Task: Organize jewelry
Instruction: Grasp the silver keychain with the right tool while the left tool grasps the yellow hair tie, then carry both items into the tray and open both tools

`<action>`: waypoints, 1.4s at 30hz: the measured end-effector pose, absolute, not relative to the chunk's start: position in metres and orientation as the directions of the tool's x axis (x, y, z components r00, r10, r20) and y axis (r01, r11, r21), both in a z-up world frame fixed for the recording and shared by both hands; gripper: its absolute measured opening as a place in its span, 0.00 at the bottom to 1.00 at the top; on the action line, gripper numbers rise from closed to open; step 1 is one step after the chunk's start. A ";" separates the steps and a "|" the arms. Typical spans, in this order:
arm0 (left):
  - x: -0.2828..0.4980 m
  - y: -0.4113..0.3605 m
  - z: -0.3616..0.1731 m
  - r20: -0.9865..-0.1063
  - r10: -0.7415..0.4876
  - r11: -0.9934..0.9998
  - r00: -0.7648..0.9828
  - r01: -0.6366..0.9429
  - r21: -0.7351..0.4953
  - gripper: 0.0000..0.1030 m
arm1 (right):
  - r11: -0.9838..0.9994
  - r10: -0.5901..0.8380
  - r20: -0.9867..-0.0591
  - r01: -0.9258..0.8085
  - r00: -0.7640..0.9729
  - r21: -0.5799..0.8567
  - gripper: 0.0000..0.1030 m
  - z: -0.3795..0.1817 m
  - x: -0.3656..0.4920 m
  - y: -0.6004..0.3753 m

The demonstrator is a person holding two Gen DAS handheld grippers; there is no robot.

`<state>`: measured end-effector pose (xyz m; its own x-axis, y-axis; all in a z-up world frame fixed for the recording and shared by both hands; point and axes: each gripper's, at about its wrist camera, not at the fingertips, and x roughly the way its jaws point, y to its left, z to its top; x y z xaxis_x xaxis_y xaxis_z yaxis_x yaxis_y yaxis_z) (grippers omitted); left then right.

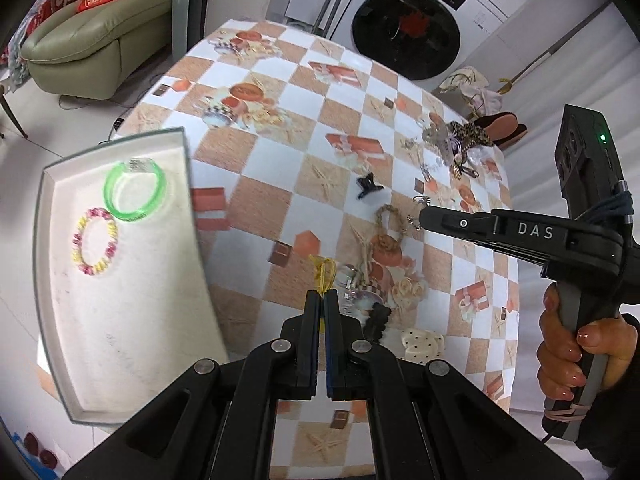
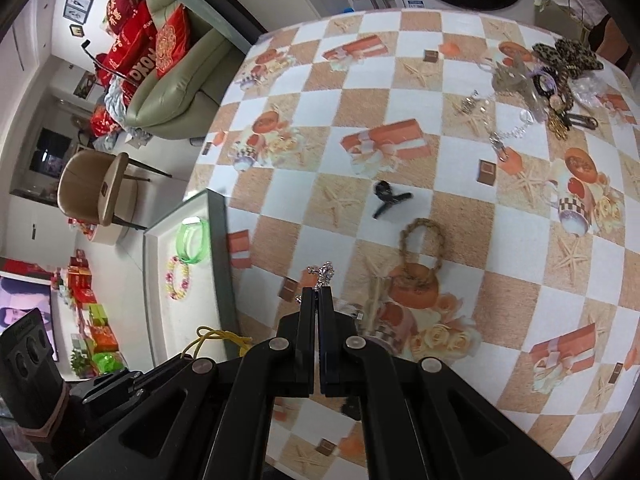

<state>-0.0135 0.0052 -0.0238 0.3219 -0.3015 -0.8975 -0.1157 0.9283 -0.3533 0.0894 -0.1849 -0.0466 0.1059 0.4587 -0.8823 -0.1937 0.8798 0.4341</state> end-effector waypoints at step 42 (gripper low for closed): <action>0.012 0.235 -0.128 -0.944 -0.036 0.898 0.329 -0.403 -0.175 0.07 | 0.813 0.415 -0.906 -0.413 -0.085 0.411 0.01 -0.135 0.102 0.099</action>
